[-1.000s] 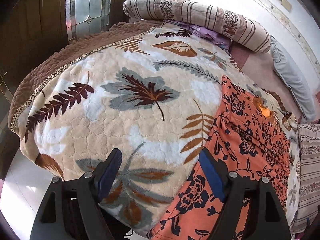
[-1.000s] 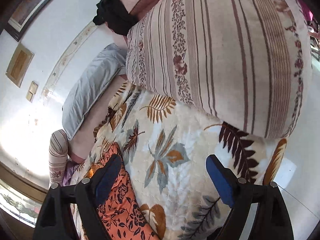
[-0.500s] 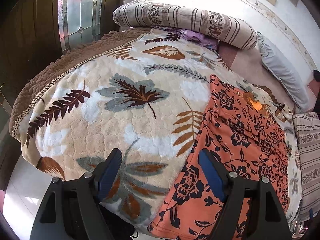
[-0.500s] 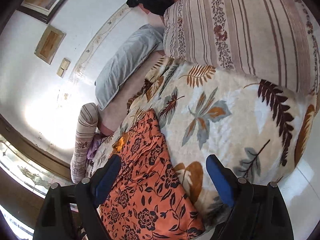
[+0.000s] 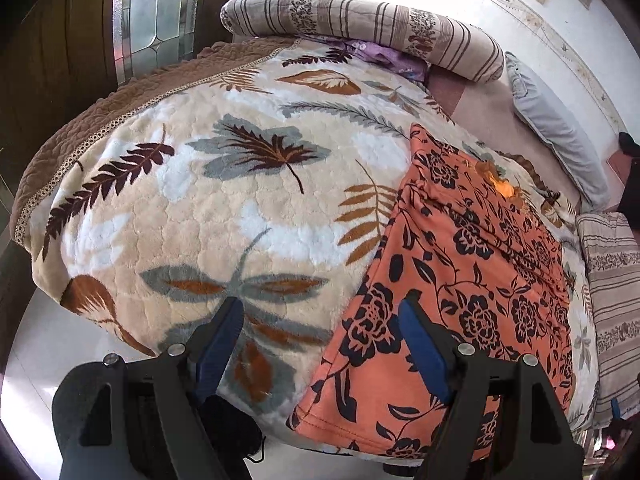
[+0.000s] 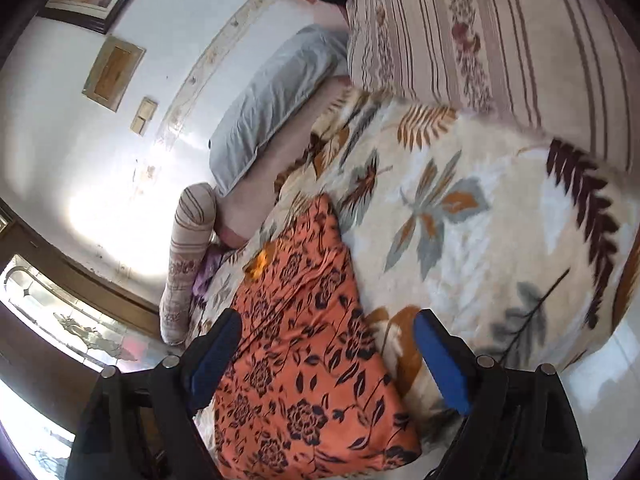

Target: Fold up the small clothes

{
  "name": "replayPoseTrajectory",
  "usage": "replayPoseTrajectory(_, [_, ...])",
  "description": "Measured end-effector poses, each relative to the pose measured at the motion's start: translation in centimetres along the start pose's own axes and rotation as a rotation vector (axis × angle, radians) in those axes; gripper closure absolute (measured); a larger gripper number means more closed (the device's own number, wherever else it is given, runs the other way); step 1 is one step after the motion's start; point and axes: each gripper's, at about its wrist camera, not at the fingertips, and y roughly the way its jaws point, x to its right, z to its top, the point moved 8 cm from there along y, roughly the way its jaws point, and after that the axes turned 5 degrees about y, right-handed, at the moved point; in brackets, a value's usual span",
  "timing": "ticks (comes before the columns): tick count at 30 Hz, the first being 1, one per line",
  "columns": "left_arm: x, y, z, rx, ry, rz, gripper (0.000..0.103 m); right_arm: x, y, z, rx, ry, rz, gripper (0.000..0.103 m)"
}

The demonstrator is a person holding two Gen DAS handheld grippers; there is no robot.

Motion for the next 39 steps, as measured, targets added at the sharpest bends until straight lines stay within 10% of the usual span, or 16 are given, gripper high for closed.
replayPoseTrajectory(8, [0.8,1.1,-3.9,-0.083,0.059,-0.04,0.023,2.2,5.7,-6.4,-0.347,-0.099,-0.117,0.015])
replayPoseTrajectory(14, [1.3,2.6,-6.1,-0.167,0.083,-0.072,0.023,3.0,7.2,-9.1,-0.447,-0.09,-0.104,0.015])
replayPoseTrajectory(20, [1.3,2.7,-6.1,-0.164,0.069,-0.08,0.023,5.8,4.4,-2.6,-0.186,0.209,0.007,0.014])
replayPoseTrajectory(26, [1.0,3.0,-7.2,-0.193,0.067,-0.082,0.023,5.1,6.6,-7.5,-0.424,0.065,-0.047,0.015])
replayPoseTrajectory(39, [1.5,3.6,-8.0,-0.233,0.061,-0.095,0.023,4.9,7.6,-10.9,-0.541,-0.055,-0.088,0.016])
